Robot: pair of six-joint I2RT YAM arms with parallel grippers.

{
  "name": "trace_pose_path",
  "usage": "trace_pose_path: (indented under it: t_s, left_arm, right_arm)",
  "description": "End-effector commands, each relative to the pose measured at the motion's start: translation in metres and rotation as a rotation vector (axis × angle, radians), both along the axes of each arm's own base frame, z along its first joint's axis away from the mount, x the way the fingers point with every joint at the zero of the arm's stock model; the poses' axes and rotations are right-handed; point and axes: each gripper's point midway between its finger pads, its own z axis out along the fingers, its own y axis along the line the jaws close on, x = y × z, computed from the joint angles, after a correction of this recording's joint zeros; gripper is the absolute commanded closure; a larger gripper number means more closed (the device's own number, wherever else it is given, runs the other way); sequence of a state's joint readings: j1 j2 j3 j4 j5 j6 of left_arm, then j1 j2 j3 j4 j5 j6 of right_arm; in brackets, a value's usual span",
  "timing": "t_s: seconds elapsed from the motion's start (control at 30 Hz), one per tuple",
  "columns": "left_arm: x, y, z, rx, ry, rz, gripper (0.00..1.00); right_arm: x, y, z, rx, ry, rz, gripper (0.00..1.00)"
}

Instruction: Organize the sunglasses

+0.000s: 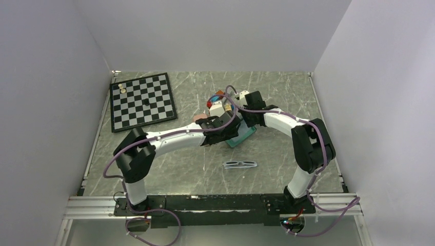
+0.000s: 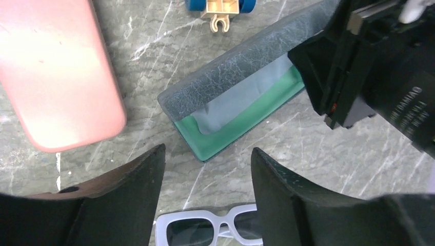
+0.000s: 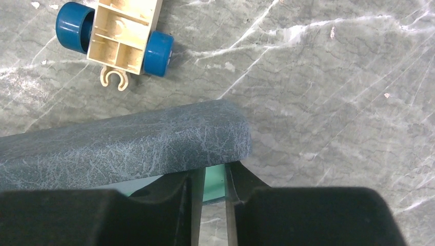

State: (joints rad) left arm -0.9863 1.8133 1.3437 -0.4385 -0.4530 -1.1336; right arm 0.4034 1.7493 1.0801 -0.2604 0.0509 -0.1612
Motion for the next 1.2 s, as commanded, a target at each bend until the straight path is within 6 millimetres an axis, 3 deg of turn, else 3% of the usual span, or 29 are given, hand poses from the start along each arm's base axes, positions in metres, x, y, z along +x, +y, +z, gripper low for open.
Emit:
trace_pose_path:
  t_s: [0.0, 0.13, 0.27, 0.47, 0.57, 0.77, 0.93, 1.17]
  left_arm:
    - [0.0, 0.004, 0.041, -0.059, -0.099, -0.017, 0.3]
    - [-0.003, 0.018, 0.048, -0.048, -0.143, -0.037, 0.19]
    - [0.001, 0.022, 0.039, -0.015, -0.169, -0.139, 0.14]
    - [0.015, 0.019, 0.012, -0.125, -0.122, -0.281, 0.11]
    - [0.022, 0.014, 0.007, -0.093, -0.144, -0.347, 0.11]
    - [0.038, 0.001, -0.008, -0.01, -0.144, -0.41, 0.11]
    - [0.046, -0.005, -0.024, 0.05, -0.149, -0.44, 0.13]
    - [0.045, -0.005, -0.051, 0.138, -0.085, -0.496, 0.26]
  right_arm:
    - [0.013, 0.001, 0.026, 0.026, -0.071, -0.029, 0.75]
    - [0.012, -0.007, 0.04, 0.035, -0.114, -0.089, 0.73]
    - [0.005, -0.01, 0.052, 0.095, -0.143, -0.183, 0.73]
    - [-0.019, -0.002, 0.054, 0.34, -0.12, -0.37, 0.79]
    - [-0.026, 0.006, 0.052, 0.479, -0.094, -0.415, 0.82]
    - [-0.018, 0.005, 0.04, 0.602, -0.014, -0.529, 0.91]
    - [-0.011, 0.015, 0.031, 0.678, 0.038, -0.52, 0.93]
    - [-0.001, 0.027, 0.014, 0.72, 0.101, -0.52, 0.95]
